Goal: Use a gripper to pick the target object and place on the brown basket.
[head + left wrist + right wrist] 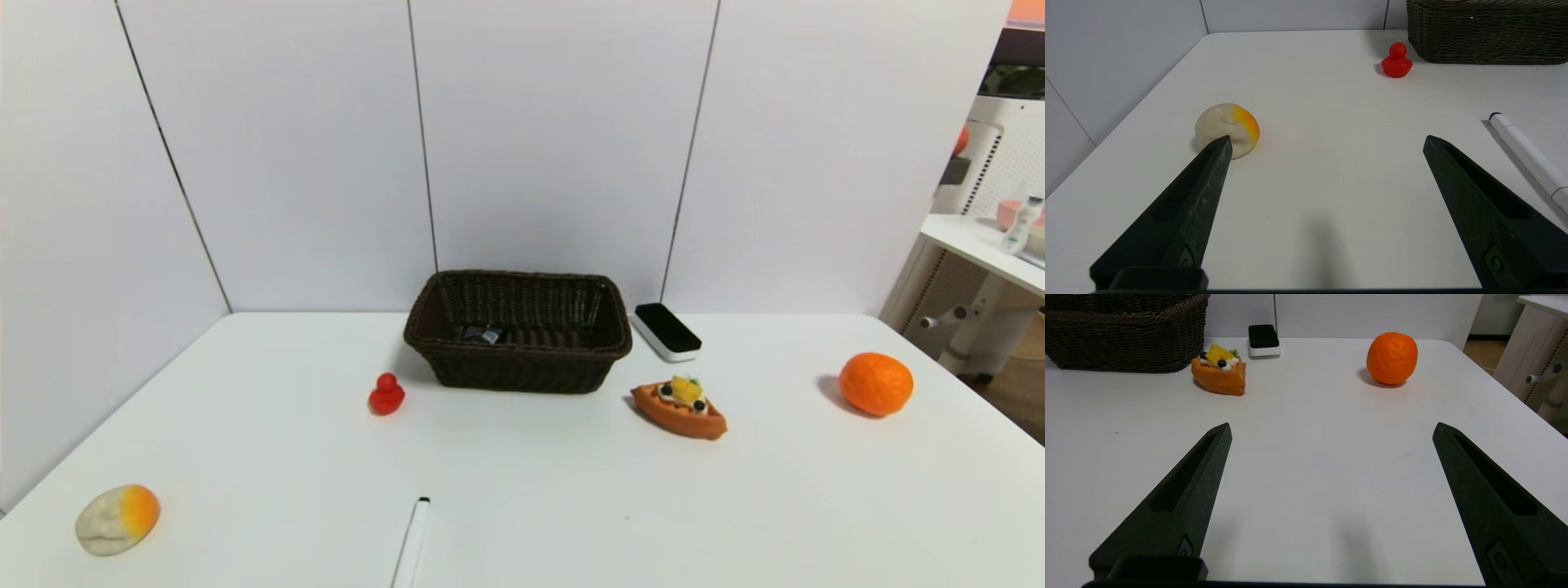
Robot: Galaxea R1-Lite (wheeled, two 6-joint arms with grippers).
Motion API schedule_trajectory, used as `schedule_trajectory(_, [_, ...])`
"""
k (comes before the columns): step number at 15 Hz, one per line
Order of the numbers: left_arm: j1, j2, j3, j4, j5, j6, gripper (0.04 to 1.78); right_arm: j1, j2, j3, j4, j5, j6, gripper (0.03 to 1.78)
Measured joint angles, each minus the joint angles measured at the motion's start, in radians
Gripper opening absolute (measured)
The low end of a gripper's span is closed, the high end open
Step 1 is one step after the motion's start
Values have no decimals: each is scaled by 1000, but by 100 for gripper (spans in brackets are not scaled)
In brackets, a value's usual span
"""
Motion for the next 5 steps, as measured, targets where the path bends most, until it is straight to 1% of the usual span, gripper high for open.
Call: schedule_trajectory(5, [0, 0, 0, 0, 0, 0, 169, 0, 0, 0, 3, -1, 7, 170])
